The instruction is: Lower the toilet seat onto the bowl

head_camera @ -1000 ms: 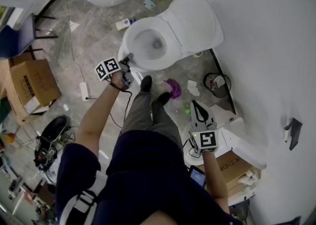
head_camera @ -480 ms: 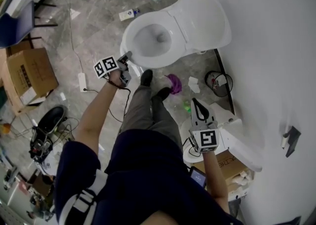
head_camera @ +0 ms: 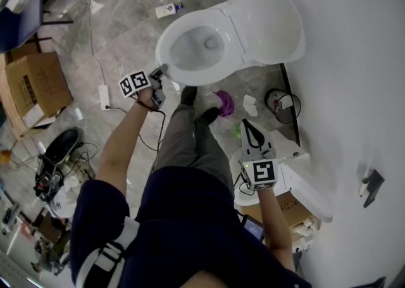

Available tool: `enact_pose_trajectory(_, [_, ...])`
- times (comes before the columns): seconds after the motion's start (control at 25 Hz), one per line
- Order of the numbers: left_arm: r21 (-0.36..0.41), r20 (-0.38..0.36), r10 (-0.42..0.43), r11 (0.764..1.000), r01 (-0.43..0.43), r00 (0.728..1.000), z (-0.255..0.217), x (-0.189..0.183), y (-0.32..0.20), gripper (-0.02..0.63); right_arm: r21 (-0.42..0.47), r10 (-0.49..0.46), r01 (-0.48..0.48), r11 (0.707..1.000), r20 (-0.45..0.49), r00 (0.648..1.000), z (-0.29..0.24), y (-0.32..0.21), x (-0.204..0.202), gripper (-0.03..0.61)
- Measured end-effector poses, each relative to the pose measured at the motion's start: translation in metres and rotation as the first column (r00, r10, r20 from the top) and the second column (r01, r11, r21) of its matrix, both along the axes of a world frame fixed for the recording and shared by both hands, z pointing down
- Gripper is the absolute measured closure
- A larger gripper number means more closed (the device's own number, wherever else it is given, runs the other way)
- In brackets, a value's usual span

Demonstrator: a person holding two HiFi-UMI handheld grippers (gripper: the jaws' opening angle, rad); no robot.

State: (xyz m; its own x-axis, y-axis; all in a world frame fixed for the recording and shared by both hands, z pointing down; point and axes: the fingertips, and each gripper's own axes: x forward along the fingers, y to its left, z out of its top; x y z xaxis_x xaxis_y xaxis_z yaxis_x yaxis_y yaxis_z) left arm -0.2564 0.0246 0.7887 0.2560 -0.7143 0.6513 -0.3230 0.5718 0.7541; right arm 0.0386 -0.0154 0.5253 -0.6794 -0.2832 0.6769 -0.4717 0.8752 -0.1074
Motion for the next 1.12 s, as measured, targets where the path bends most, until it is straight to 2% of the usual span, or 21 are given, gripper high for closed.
enact_pose_trajectory(0.6, [-0.040,-0.015,-0.002,0.999,0.001,1.000,0.050,-0.016,0.019,0.474,-0.014,-0.119,0.119,0.993,0.011,0.993,0.054,0.002,-0.070,0.558])
enact_pose_trajectory(1.12, [-0.047,-0.040,0.004,0.999,-0.006,0.999,0.087,-0.024,0.033,0.465,-0.046,-0.133,0.133,0.990,0.012,0.991,0.090,0.002,-0.108,0.558])
